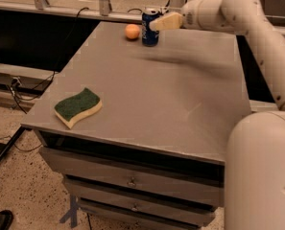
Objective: Move pepsi can near orange
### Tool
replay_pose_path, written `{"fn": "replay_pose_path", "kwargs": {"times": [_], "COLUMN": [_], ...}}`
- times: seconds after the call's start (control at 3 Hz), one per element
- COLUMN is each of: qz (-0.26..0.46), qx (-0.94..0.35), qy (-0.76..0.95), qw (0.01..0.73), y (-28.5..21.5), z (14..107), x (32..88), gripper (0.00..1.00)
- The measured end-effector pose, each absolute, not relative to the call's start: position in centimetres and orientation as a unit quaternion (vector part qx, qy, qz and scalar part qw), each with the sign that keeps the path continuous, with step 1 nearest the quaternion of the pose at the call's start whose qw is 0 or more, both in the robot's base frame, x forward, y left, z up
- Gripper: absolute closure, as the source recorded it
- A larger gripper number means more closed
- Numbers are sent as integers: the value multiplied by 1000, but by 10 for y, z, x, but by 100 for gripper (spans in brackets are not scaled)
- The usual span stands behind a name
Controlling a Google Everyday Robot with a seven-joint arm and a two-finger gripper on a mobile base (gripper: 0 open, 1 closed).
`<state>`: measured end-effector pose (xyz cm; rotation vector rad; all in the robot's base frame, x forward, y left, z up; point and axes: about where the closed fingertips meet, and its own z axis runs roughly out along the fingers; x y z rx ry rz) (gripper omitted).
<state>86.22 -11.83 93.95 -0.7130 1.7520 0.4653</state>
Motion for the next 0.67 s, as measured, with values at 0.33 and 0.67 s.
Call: {"fn": "replay_pose_path", "kwargs": {"times": [0.33,0.67], "qz": [201,205], "qx": [-334,-343], "qy": [720,722], "qw": [574,565], "y": [-172,-178], "z": [975,969], "x": [812,803], "gripper": [0,0]}}
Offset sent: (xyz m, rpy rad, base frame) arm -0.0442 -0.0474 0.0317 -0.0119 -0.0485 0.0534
